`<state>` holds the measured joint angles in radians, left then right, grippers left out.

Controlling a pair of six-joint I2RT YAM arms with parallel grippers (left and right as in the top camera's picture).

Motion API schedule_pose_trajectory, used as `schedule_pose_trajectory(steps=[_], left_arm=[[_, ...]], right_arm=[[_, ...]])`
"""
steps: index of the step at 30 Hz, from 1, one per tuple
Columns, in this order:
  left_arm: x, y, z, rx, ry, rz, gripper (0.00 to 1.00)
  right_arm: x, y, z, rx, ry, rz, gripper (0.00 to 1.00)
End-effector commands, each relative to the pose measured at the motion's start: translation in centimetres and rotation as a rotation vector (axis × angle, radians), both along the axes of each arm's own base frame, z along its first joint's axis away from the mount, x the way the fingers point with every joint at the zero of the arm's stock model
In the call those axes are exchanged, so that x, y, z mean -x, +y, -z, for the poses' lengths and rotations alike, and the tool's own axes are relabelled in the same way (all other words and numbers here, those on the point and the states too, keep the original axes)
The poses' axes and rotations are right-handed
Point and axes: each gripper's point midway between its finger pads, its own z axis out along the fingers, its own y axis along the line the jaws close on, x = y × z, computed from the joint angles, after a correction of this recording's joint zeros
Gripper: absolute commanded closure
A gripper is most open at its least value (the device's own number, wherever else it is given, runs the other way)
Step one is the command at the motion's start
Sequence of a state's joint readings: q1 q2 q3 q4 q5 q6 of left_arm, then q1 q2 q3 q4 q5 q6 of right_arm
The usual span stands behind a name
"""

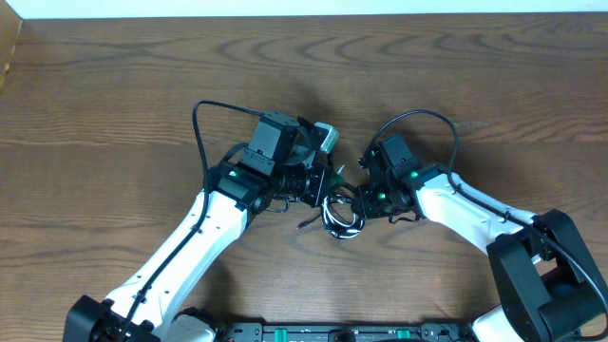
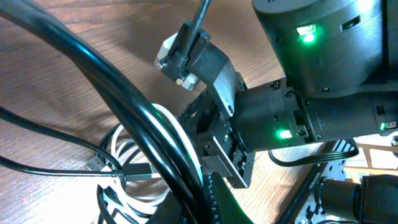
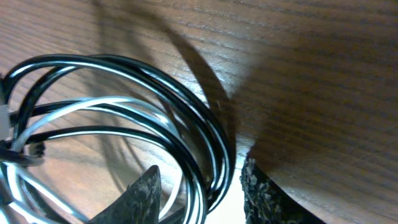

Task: Untangle cables
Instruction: 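Pull the left gripper leftward away from the right, stretching a cable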

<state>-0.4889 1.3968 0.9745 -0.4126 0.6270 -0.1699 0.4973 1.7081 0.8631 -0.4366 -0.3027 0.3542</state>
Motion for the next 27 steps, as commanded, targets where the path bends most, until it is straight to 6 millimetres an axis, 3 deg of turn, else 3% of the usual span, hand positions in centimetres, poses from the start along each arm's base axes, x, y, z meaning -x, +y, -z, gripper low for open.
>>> schedule_pose_trajectory(steps=[1, 3, 8, 11, 14, 17, 22, 27], left_arm=[[0.2, -0.1, -0.6, 0.024, -0.001, 0.005, 0.93], [0.2, -0.1, -0.6, 0.024, -0.001, 0.005, 0.92], [0.3, -0.1, -0.6, 0.022, 0.000, 0.005, 0.92], [0.4, 0.0, -0.4, 0.017, 0.009, 0.005, 0.92], [0.6, 0.4, -0.1, -0.002, 0.026, -0.005, 0.92], [0.4, 2.3, 0.8, -0.064, 0.052, -0.063, 0.92], [-0.4, 7.9, 2.6, -0.213, 0.112, -0.222, 0.92], [-1.8, 12.7, 2.1, -0.207, 0.133, -0.365, 0.92]], right_arm=[[0.8, -1.4, 1.5, 0.079, 0.004, 0.003, 0.64], [1.2, -1.6, 1.8, 0.083, 0.010, 0.003, 0.69], [1.4, -2.3, 2.2, 0.113, 0.012, 0.010, 0.92], [1.0, -3.1, 2.4, 0.152, -0.001, 0.047, 0.99], [0.6, -4.8, 2.6, 0.233, -0.014, 0.116, 0.99], [0.3, -7.3, 2.8, 0.337, -0.020, 0.195, 0.99], [-0.2, -10.9, 2.9, 0.424, -0.008, 0.289, 0.99], [-0.4, -12.9, 3.0, 0.405, 0.038, 0.366, 0.99]])
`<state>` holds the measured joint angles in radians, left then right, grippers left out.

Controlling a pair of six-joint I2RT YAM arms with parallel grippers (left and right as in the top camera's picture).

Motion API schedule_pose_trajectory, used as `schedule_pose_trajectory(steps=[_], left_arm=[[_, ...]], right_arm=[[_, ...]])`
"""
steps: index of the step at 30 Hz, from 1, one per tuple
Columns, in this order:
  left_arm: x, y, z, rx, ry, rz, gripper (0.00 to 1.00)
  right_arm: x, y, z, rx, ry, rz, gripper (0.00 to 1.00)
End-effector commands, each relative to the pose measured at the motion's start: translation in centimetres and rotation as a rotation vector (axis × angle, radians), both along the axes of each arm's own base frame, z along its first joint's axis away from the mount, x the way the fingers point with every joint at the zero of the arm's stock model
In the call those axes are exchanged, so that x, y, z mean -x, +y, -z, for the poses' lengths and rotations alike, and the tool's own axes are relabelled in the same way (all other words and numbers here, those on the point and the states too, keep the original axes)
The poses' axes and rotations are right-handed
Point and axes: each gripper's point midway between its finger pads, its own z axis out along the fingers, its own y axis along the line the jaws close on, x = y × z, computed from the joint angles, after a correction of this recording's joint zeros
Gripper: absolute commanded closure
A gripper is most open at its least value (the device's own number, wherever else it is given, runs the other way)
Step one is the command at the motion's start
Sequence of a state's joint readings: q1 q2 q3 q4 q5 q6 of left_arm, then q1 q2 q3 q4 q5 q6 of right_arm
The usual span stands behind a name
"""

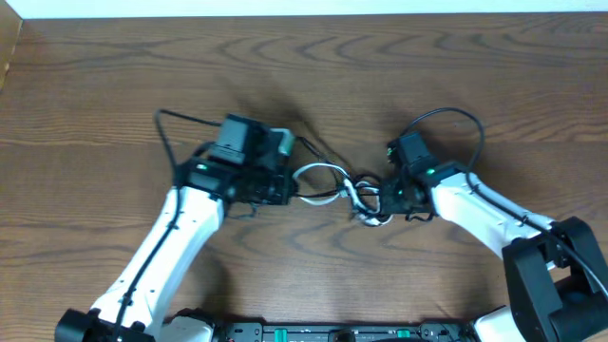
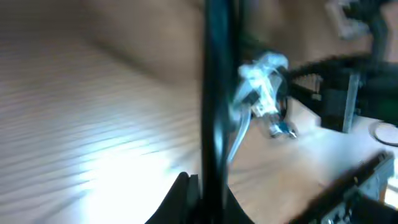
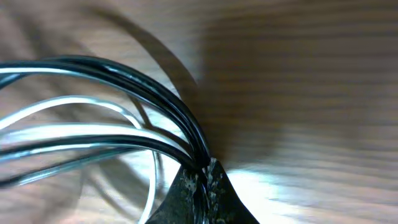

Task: Untangle cables
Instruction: 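Pull the left gripper leftward away from the right, stretching a cable, then bring the left gripper back toward the right gripper over the loops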

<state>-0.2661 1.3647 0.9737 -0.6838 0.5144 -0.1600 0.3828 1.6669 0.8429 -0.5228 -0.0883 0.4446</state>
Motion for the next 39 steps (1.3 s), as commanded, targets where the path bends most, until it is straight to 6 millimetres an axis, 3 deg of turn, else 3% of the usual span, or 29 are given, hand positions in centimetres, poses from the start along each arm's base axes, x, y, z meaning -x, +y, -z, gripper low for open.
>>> schedule_pose_trajectory(steps=[1, 7, 17, 23, 24, 25, 26, 27, 28, 35, 39], left_arm=[[-1.5, 3.9, -1.1, -0.025, -0.055, -0.111, 0.92], [-2.6, 5.5, -2.8, 0.120, -0.068, -0.177, 0.93], [-2.6, 5.9, -2.6, 0.109, -0.061, -0.192, 0.92], [-2.6, 7.3, -1.7, 0.020, -0.054, -0.233, 0.92], [-2.5, 7.4, -1.6, 0.019, -0.051, -0.234, 0.86], [-2.5, 7.3, -1.6, 0.019, -0.050, -0.234, 0.66], [-2.5, 7.3, -1.6, 0.019, -0.048, -0.233, 0.36], [-2.4, 7.3, -1.6, 0.019, -0.046, -0.234, 0.20], [-2.4, 7.3, -1.6, 0.019, -0.046, -0.233, 0.15], [-2.2, 6.3, -1.9, 0.052, -0.042, -0.202, 0.12], [-1.8, 5.2, -1.7, 0.053, -0.038, -0.163, 0.20]], right_arm=[[1.1, -5.7, 2.5, 0.187, 0.061, 0.128, 0.99], [1.1, -5.8, 2.5, 0.156, 0.073, 0.146, 0.99], [1.2, -5.7, 2.5, 0.150, 0.076, 0.145, 0.99], [1.2, -5.6, 2.5, 0.145, 0.078, 0.144, 0.99], [1.2, -5.5, 2.5, 0.138, 0.080, 0.143, 0.99], [1.2, -5.4, 2.5, 0.132, 0.082, 0.142, 0.99], [1.2, -5.3, 2.5, 0.128, 0.083, 0.141, 0.99], [1.3, -5.3, 2.5, 0.125, 0.084, 0.140, 0.99], [1.3, -5.3, 2.5, 0.123, 0.085, 0.140, 0.99], [1.5, -3.6, 2.4, 0.040, 0.101, 0.073, 0.99], [1.6, -1.4, 2.0, -0.078, 0.106, -0.012, 0.99]])
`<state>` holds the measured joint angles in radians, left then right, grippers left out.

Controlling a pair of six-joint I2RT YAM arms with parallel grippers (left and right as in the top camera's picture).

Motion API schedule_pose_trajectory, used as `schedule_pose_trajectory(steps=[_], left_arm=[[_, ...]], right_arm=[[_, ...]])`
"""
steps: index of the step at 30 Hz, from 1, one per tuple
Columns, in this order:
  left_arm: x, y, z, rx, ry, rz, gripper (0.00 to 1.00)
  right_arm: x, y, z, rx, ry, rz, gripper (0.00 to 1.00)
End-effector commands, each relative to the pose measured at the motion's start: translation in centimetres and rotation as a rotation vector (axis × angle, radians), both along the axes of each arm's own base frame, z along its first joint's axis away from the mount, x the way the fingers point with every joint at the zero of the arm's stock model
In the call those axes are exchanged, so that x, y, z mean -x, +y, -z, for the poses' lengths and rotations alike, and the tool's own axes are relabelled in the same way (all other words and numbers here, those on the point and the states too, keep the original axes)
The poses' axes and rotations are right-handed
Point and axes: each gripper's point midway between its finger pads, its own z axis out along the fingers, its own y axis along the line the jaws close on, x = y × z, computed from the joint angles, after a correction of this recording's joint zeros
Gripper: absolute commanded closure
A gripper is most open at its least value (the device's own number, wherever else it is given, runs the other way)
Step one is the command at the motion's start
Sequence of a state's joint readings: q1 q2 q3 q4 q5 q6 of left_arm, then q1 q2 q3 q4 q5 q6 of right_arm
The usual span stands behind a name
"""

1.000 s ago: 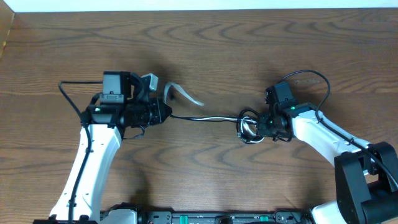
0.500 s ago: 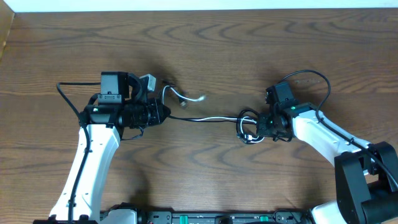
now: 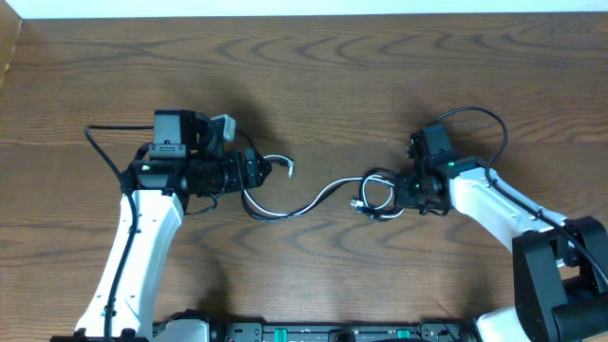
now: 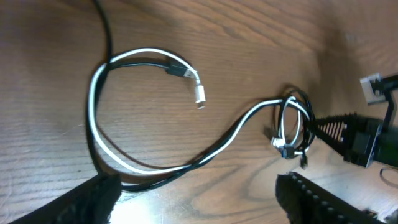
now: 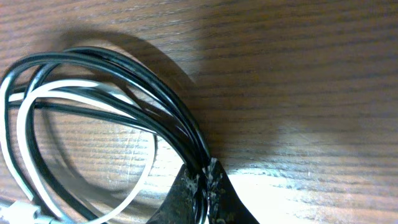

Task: Untangle cables
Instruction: 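Bring the left gripper back toward the right gripper over the loops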

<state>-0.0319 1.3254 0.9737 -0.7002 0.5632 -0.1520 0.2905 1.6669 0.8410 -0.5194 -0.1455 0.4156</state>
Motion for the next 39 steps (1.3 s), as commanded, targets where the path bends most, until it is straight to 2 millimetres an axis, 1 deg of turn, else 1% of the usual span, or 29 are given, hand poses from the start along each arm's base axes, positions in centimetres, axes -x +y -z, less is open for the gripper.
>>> schedule_pose_trajectory(steps=[1, 4, 7, 9, 12, 18, 22, 26, 28, 34, 39], left_arm=[[0.5, -1.3, -0.3, 0.005, -0.016, 0.059, 0.22], [0.7, -2.4, 0.2, 0.005, -0.006, 0.097, 0.32], [0.8, -3.7, 0.9, 0.004, 0.009, 0.140, 0.41], [1.0, -4.8, 1.5, 0.008, 0.022, 0.175, 0.45], [1.2, -6.9, 2.5, 0.034, 0.040, 0.238, 0.45], [1.4, -11.0, 4.3, 0.101, 0.055, 0.357, 0.46], [1.8, -12.8, 5.5, 0.130, 0.078, 0.410, 0.46], [2.6, -13.6, 6.9, 0.121, 0.120, 0.437, 0.45], [2.9, -13.9, 7.2, 0.118, 0.131, 0.447, 0.45], [3.3, -14.3, 7.5, 0.114, 0.137, 0.466, 0.45], [3.3, -14.1, 8.0, 0.080, 0.135, 0.460, 0.46]], right_arm=[[2.4, 0.8, 2.0, -0.059, 0.089, -0.084, 0.99], [2.4, 1.8, 1.6, -0.118, 0.085, -0.113, 0.99], [2.4, 1.9, 1.6, -0.121, 0.086, -0.113, 0.99], [2.4, 1.9, 1.6, -0.121, 0.086, -0.113, 0.99], [2.5, 2.1, 1.5, -0.135, 0.088, -0.123, 0.99], [3.0, 3.8, 0.7, -0.241, 0.097, -0.168, 0.99], [3.1, 4.6, -0.1, -0.289, 0.089, -0.192, 0.99], [2.9, 5.1, -1.2, -0.320, 0.061, -0.207, 0.99], [2.7, 5.2, -1.9, -0.328, 0.035, -0.218, 0.99], [2.1, 5.6, -4.6, -0.357, -0.053, -0.247, 0.99], [1.8, 5.7, -5.9, -0.365, -0.099, -0.254, 0.99]])
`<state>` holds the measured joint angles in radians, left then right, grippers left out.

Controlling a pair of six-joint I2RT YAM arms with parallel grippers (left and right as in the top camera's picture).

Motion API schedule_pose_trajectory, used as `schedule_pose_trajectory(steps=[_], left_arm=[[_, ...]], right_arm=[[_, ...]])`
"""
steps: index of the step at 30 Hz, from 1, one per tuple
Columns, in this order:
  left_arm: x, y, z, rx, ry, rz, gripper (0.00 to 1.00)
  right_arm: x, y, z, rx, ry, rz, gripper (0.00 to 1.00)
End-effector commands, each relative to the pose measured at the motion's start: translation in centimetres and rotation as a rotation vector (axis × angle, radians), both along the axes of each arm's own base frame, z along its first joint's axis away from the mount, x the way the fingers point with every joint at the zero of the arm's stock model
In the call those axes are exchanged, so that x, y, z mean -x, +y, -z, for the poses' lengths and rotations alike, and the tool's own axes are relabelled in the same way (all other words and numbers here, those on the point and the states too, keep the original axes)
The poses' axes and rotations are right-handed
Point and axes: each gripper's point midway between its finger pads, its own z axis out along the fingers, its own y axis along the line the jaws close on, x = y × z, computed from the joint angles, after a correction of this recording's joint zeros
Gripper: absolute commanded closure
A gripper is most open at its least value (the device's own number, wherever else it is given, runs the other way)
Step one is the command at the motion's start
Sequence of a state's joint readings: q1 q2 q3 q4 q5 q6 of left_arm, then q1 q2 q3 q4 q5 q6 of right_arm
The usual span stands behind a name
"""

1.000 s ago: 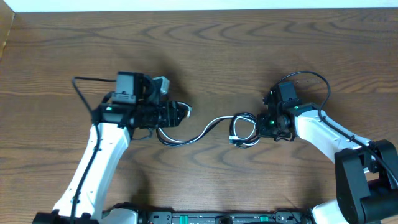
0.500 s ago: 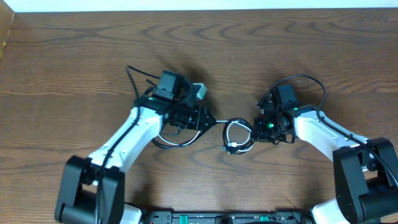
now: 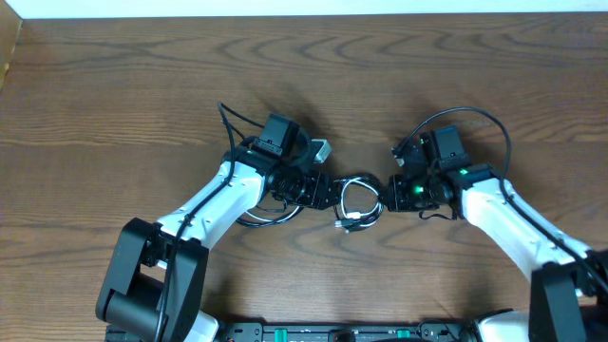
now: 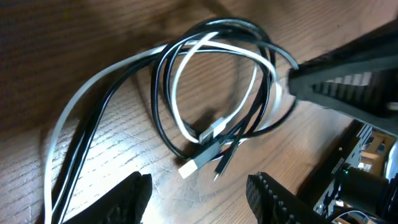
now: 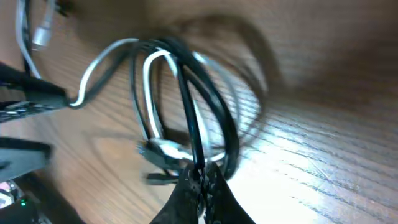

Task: Untangle cables
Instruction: 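Bring the left gripper back toward the right gripper over the loops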

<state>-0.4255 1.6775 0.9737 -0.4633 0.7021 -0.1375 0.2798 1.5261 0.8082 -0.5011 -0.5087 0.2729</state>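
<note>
A black and a white cable are wound together in a small coil [image 3: 357, 203] at the table's middle, with their connector ends [image 4: 202, 160] lying loose by its near side. Two long strands [image 3: 255, 218] trail left under the left arm. My left gripper [image 4: 199, 183] is open just left of the coil [image 4: 217, 81], nothing between its fingers, also seen from above [image 3: 328, 190]. My right gripper [image 5: 202, 177] is shut on a black strand of the coil [image 5: 180, 93] at its right side [image 3: 387, 193].
Bare brown wooden table [image 3: 114, 85] lies all around. A pale wall edge [image 3: 304, 8] runs along the far side. The right arm's own black lead [image 3: 456, 119] arches over its wrist.
My left gripper, then open far to the left with the cables stretched out across the table, now sits right beside the coil. The long strands have bunched under the left arm. The right gripper stays shut.
Both grippers met at the tangled bundle, the right one's fingers apart around it. Then both were shut on cable and further apart. Then the left stood open far left with the strands drawn out. Now it is back at the coil.
</note>
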Motion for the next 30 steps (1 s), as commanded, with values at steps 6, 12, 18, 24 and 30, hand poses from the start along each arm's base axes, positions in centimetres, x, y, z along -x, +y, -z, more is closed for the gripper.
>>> schedule_pose_trajectory(steps=[6, 12, 18, 24, 30], left_arm=[[0.0, 0.0, 0.5, -0.020, -0.009, 0.005, 0.45], [0.1, 0.1, 0.9, -0.026, 0.005, 0.005, 0.45], [0.2, 0.1, 0.9, -0.026, 0.006, 0.005, 0.46], [0.2, 0.1, 0.9, -0.026, 0.006, 0.005, 0.46], [0.1, 0.5, 1.2, -0.052, 0.006, -0.004, 0.46]], right_arm=[[0.2, 0.3, -0.8, -0.013, -0.027, -0.025, 0.99], [-0.1, -1.7, 0.4, 0.109, -0.033, 0.022, 0.62], [-0.4, -1.9, 0.6, 0.131, -0.043, 0.026, 0.40], [-0.2, -0.9, 1.6, 0.158, -0.048, -0.010, 0.32], [-0.4, -0.5, 3.2, 0.265, -0.076, -0.035, 0.44]])
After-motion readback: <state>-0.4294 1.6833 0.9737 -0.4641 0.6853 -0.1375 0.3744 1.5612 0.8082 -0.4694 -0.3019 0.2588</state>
